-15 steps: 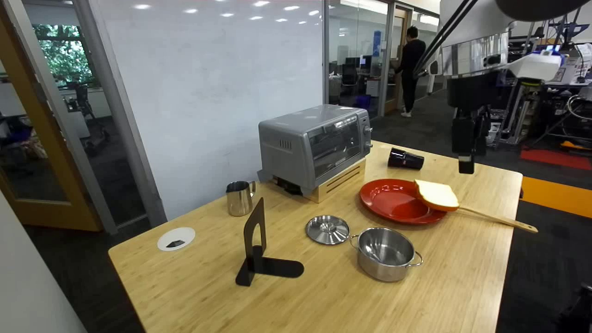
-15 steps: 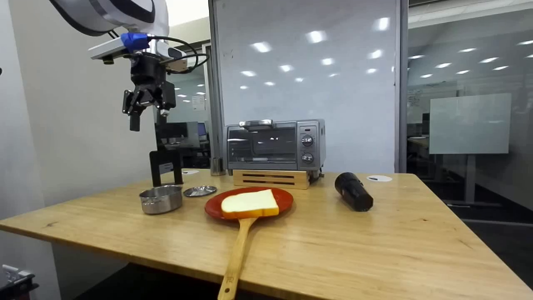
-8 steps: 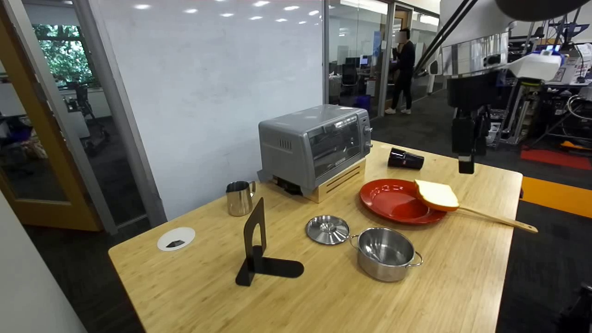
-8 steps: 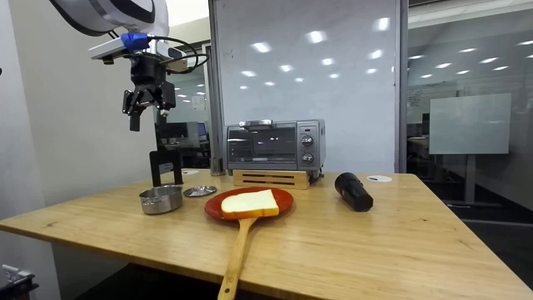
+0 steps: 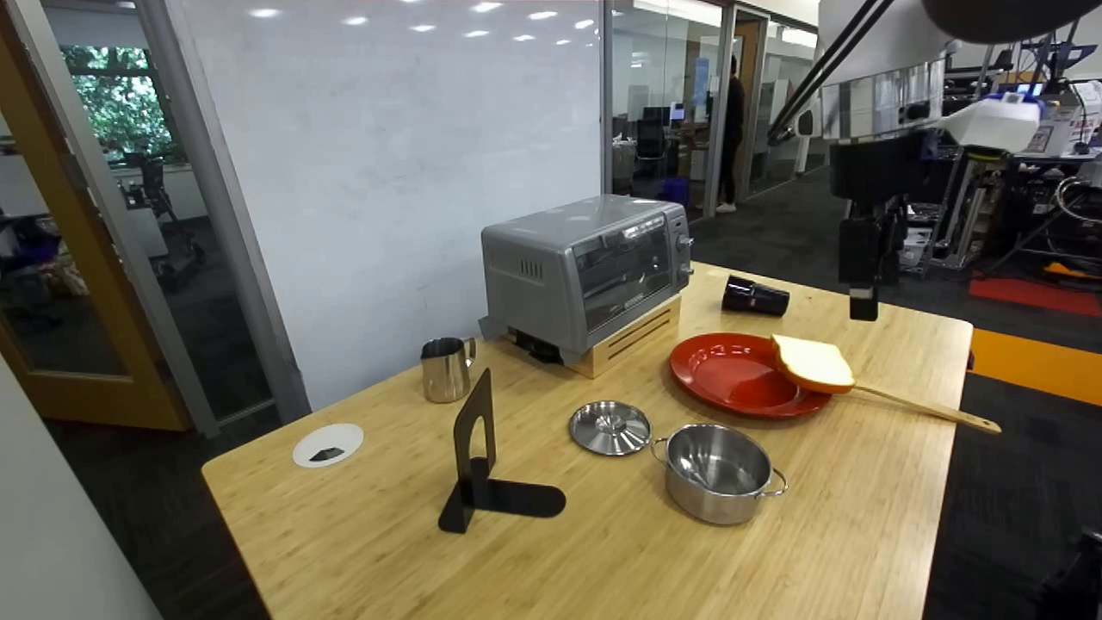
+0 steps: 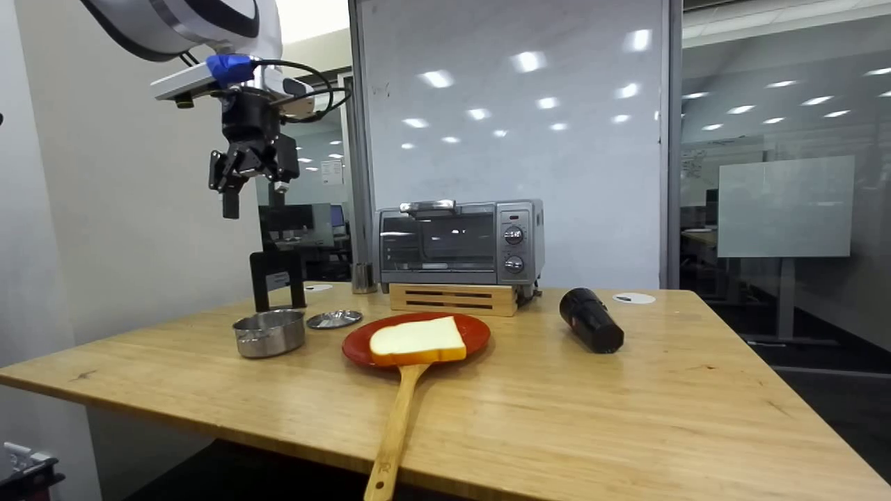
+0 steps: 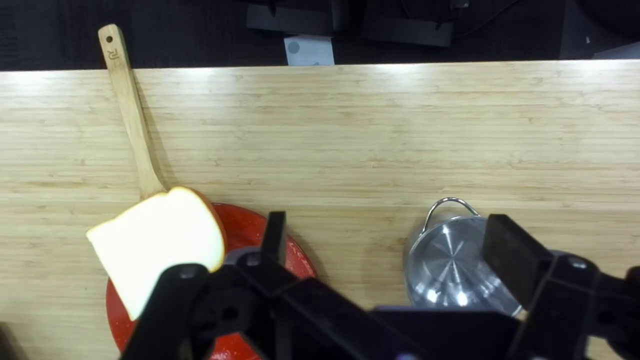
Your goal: Pull open the grill
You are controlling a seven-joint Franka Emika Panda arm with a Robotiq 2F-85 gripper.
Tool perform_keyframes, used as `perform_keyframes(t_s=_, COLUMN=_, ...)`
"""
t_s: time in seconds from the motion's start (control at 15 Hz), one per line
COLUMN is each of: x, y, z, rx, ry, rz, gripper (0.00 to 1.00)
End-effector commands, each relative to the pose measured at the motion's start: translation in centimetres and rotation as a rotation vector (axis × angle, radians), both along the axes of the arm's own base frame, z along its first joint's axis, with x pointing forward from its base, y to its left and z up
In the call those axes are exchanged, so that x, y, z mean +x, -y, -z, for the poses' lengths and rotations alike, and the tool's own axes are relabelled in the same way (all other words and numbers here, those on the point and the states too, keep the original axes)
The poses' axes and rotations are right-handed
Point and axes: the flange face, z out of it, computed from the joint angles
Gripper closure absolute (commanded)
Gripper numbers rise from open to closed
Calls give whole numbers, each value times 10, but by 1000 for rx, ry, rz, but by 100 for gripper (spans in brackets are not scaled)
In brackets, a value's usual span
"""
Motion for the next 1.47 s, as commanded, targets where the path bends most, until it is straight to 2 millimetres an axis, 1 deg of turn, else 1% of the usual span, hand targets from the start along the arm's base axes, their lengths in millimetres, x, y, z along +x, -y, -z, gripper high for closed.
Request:
perform_keyframes(t_s=0.0, x=7, y=0, z=-3, rx=-38, ry=51, rz=-98, gripper=0)
perform_keyframes(t_s=0.4, x=15, y=1, z=-8, rx=-105, ry=97, rz=-258, gripper=0)
perform_keyframes(t_s=0.73, x=19, y=3, z=-12, rx=-207, ry=75, rz=-438, gripper=0)
perform_keyframes(t_s=0.8, x=19, y=4, z=-12, rx=-227, ry=74, rz=-446, gripper=0)
perform_keyframes(t_s=0.87, x=17, y=5, z=-13, rx=-241, ry=81, rz=-416, gripper=0)
perform_keyframes(t_s=0.93, x=15, y=5, z=-12, rx=-213, ry=76, rz=-402, gripper=0)
perform_keyframes(t_s=1.4, x=14, y=5, z=-11, rx=-210, ry=75, rz=-398, gripper=0)
